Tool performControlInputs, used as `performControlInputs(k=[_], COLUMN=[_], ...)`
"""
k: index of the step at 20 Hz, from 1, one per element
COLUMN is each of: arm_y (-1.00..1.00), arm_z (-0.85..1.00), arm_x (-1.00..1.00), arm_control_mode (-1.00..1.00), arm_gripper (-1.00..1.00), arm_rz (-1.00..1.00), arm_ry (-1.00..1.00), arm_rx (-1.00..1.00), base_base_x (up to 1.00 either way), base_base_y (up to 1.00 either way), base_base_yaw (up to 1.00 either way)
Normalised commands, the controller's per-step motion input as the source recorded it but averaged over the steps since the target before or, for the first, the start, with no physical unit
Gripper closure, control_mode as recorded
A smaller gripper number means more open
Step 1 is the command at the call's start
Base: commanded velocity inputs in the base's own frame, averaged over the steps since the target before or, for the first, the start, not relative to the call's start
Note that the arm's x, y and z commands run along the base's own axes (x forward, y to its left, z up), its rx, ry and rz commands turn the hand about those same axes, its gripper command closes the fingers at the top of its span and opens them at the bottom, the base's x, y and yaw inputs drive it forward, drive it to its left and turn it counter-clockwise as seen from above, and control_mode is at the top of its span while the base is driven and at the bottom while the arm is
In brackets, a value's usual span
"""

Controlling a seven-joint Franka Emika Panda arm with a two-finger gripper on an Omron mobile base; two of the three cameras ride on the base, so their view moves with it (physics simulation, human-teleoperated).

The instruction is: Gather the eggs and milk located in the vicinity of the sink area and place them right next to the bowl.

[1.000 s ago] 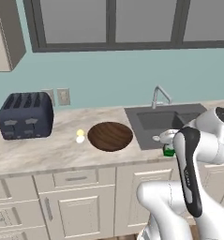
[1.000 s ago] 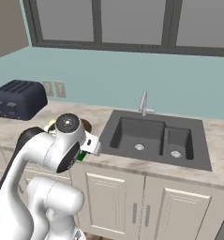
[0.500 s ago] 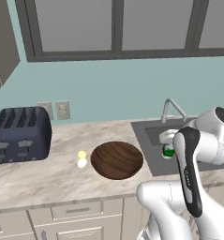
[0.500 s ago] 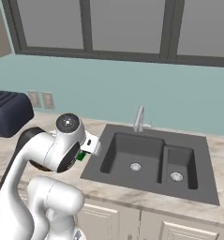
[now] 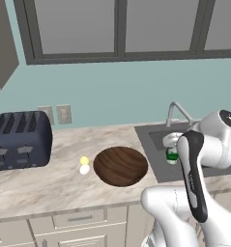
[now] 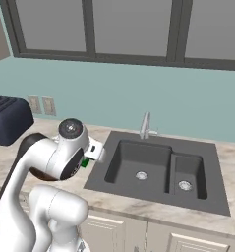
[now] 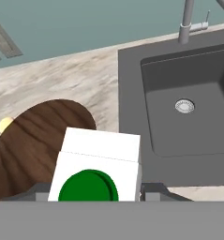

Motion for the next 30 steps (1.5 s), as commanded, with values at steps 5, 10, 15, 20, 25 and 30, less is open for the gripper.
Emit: performControlInputs(k=[5,10,15,20,25,30], arm_y=[0.00,0.02,0.19,0.18,0.03,0.00], arm_z=[-0.06,-0.23,-0.33,-0.27,-0.32,-0.31], arm_x=[0.15,0.05,0.07,0.10,0.03,0.07], arm_control_mode=[-1.00,-1.00,-1.00,-1.00,-1.00,-1.00], arm_gripper=[1.00,1.00,1.00,1.00,1.00,1.00], arm_rz=[0.00,0.00,0.00,0.00,0.00,0.00], arm_ry=[0.00,0.00,0.00,0.00,0.00,0.00], arm_rx=[0.00,0.00,0.00,0.00,0.00,0.00], base_base_x=[0.00,0.00,0.00,0.00,0.00,0.00], base_base_y=[0.00,0.00,0.00,0.00,0.00,0.00], base_base_yaw=[0.00,0.00,0.00,0.00,0.00,0.00])
